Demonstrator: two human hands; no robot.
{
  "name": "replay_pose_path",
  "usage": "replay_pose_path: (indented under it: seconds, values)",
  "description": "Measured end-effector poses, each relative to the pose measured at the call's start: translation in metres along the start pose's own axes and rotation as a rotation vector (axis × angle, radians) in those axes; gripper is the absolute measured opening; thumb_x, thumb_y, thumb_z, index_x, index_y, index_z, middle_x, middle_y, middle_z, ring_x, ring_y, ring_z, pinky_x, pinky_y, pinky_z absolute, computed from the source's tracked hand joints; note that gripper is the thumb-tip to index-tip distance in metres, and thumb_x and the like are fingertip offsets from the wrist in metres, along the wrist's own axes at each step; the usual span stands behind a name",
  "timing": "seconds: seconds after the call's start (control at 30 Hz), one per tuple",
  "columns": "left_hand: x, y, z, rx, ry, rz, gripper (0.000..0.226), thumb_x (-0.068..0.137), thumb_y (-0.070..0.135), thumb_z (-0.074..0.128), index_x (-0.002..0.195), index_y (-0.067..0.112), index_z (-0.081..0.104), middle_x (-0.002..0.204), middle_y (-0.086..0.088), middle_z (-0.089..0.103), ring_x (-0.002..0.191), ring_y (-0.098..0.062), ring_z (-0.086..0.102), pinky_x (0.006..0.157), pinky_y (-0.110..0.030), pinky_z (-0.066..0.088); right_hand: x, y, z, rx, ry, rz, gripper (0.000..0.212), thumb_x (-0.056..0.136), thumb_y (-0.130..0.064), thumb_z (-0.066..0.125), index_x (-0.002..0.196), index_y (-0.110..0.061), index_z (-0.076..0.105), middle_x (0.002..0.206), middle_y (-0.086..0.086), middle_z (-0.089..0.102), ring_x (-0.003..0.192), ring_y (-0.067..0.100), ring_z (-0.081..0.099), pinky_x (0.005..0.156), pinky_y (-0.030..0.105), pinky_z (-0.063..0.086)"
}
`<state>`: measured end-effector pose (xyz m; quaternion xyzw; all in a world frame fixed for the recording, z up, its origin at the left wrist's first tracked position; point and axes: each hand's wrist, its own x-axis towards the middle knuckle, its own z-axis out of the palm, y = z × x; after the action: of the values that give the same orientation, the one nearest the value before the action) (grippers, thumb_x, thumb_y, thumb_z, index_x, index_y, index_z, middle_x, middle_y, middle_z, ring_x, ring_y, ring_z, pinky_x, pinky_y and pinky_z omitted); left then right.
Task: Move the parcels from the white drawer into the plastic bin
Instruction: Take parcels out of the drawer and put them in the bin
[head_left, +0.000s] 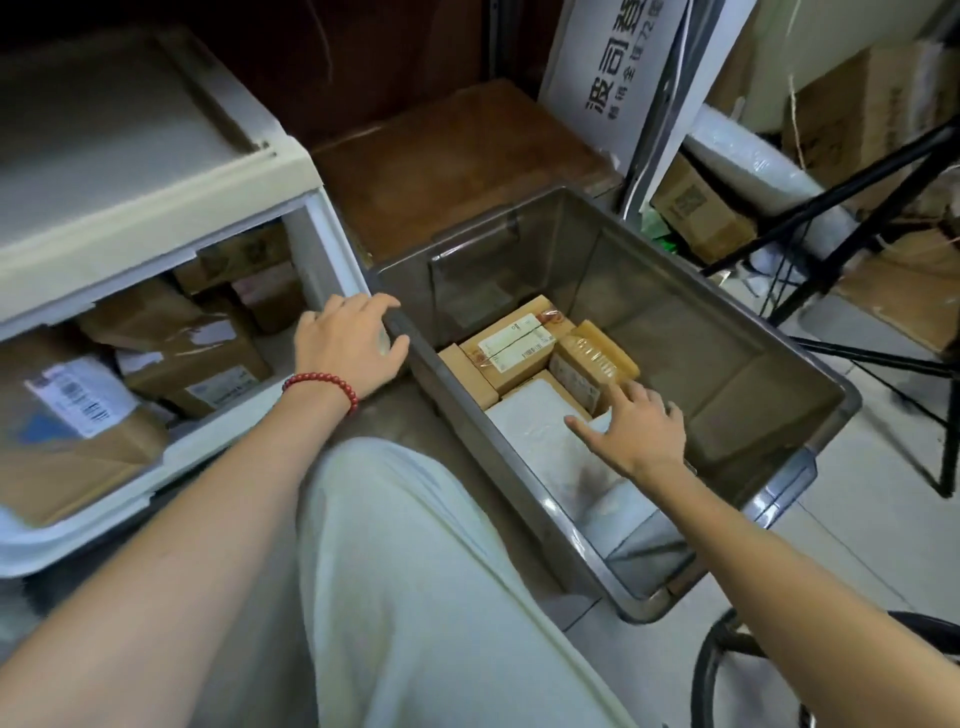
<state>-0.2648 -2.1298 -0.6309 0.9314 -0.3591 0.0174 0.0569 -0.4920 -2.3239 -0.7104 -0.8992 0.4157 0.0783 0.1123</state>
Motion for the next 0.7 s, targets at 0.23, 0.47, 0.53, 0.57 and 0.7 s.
replay_pose_path:
  seconds: [0.23, 0.47, 0.53, 0.57, 0.7]
  values:
    - [-0.048, -0.046, -0.020, -0.021, 0.037, -0.130, 0.048, 0.089, 0.049, 0.051, 0.130, 0.025, 0.050, 0.126, -0.005, 0.059, 0.116, -0.030, 0.052, 0.087, -0.044, 0.047, -0.020, -0.070, -0.070, 0.116, 0.214, -0.282, 0.063, 0.087, -0.068, 0.043, 0.136, -0.029, 0.049, 0.140, -0.001, 0.052, 0.129, 0.024, 0.045, 0.106, 0.045, 0.037]
    - [-0.111, -0.109, -0.042, -0.009, 0.045, -0.287, 0.046, 0.089, 0.048, 0.052, 0.129, 0.025, 0.052, 0.129, -0.005, 0.058, 0.119, -0.029, 0.051, 0.087, -0.041, 0.045, -0.049, -0.192, -0.088, 0.134, 0.199, -0.593, 0.063, 0.087, -0.068, 0.045, 0.135, -0.027, 0.048, 0.133, 0.002, 0.055, 0.121, 0.024, 0.051, 0.096, 0.042, 0.045]
    - [-0.130, -0.131, -0.049, -0.002, 0.052, -0.352, 0.046, 0.089, 0.047, 0.053, 0.129, 0.026, 0.053, 0.130, -0.004, 0.057, 0.120, -0.029, 0.050, 0.089, -0.041, 0.043, -0.058, -0.227, -0.085, 0.164, 0.162, -0.673, 0.063, 0.087, -0.067, 0.046, 0.134, -0.026, 0.048, 0.135, 0.003, 0.054, 0.122, 0.025, 0.050, 0.096, 0.043, 0.044]
    - [-0.140, -0.142, -0.051, 0.011, 0.055, -0.390, 0.045, 0.088, 0.046, 0.053, 0.128, 0.025, 0.053, 0.130, -0.004, 0.057, 0.119, -0.030, 0.050, 0.089, -0.041, 0.042, -0.063, -0.243, -0.081, 0.177, 0.149, -0.710, 0.063, 0.087, -0.067, 0.047, 0.134, -0.025, 0.049, 0.134, 0.004, 0.054, 0.122, 0.025, 0.050, 0.095, 0.042, 0.044]
    - [-0.181, -0.184, -0.052, 0.046, 0.022, -0.561, 0.052, 0.085, 0.048, 0.057, 0.131, 0.026, 0.050, 0.129, -0.008, 0.055, 0.120, -0.032, 0.048, 0.091, -0.042, 0.042, -0.084, -0.304, -0.055, 0.188, 0.103, -0.812, 0.068, 0.087, -0.067, 0.048, 0.137, -0.021, 0.047, 0.134, 0.006, 0.053, 0.122, 0.028, 0.049, 0.093, 0.041, 0.044]
